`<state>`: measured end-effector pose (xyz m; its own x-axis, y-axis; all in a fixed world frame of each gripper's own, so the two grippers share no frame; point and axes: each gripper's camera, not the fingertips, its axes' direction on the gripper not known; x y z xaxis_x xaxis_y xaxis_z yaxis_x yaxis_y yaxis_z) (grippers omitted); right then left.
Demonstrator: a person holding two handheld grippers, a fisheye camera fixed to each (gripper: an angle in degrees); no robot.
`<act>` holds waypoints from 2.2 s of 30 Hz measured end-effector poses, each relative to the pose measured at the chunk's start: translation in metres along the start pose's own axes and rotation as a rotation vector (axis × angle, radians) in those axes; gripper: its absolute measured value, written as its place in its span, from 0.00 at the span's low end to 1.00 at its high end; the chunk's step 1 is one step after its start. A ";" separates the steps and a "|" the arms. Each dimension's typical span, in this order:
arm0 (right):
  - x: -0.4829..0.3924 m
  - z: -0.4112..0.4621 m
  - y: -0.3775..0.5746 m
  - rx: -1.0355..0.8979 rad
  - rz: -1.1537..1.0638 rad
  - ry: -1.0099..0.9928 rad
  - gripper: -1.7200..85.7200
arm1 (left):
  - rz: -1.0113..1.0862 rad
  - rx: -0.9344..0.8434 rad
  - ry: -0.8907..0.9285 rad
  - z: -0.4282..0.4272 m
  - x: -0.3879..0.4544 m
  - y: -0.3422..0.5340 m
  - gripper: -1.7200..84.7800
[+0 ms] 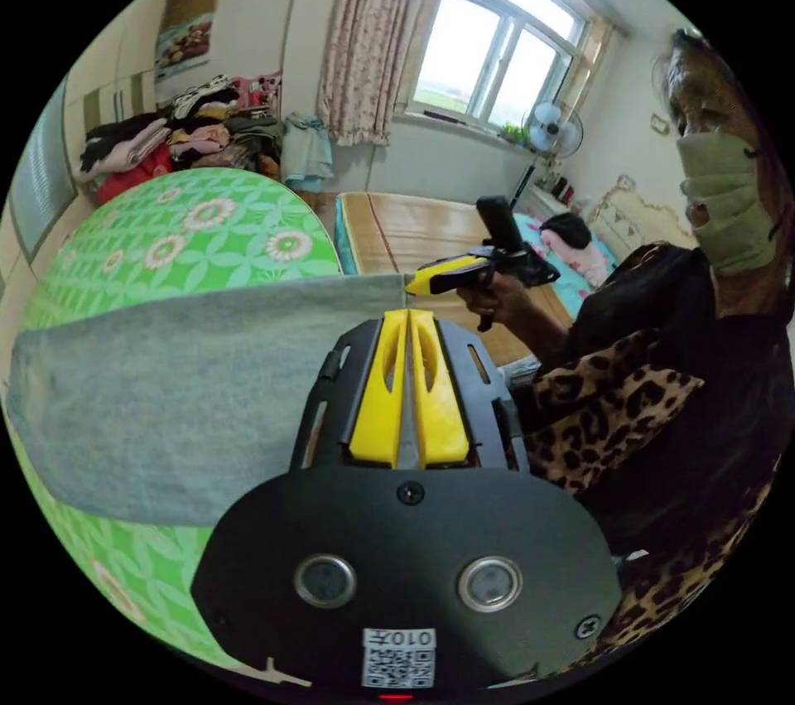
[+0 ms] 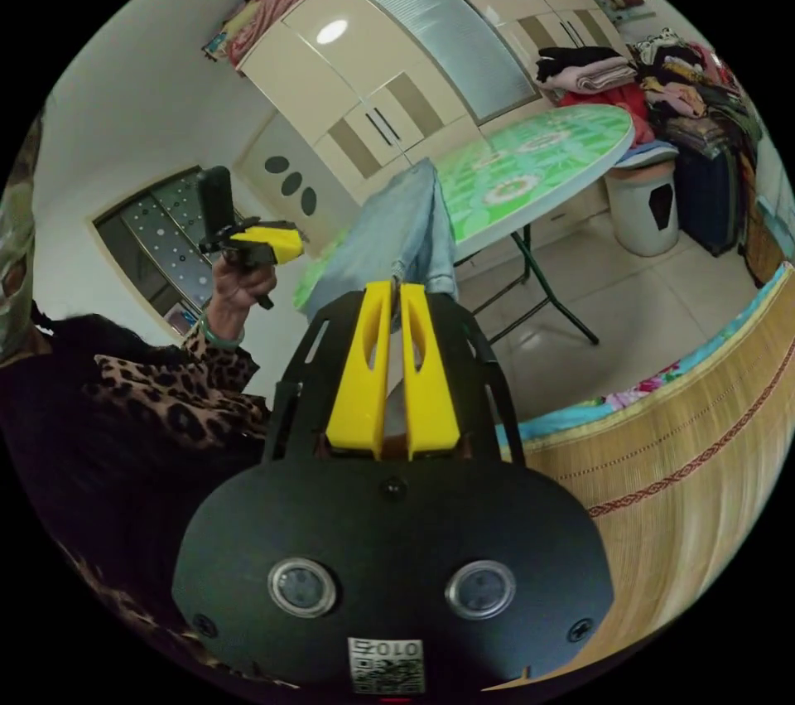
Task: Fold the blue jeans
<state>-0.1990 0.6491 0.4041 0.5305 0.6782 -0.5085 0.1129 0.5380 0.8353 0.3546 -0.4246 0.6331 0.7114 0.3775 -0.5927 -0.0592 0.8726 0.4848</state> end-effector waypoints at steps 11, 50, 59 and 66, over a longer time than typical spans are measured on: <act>0.009 -0.010 0.000 0.074 -0.058 -0.233 0.06 | 0.043 -0.106 -0.126 0.018 -0.058 -0.081 0.02; 0.177 0.059 0.094 0.291 0.337 -0.848 0.05 | -0.084 -0.157 0.158 0.065 -0.160 -0.131 0.02; 0.169 0.039 0.105 0.142 0.458 -0.373 0.05 | -0.134 -0.140 0.192 0.053 -0.184 -0.110 0.02; 0.093 0.069 0.073 0.134 0.149 -0.549 0.05 | -0.100 -0.103 0.213 0.025 -0.172 -0.106 0.02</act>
<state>-0.0839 0.7168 0.4321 0.9023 0.3642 -0.2305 0.0898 0.3642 0.9270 0.2560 -0.5895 0.7003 0.5547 0.3345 -0.7618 -0.0741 0.9319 0.3552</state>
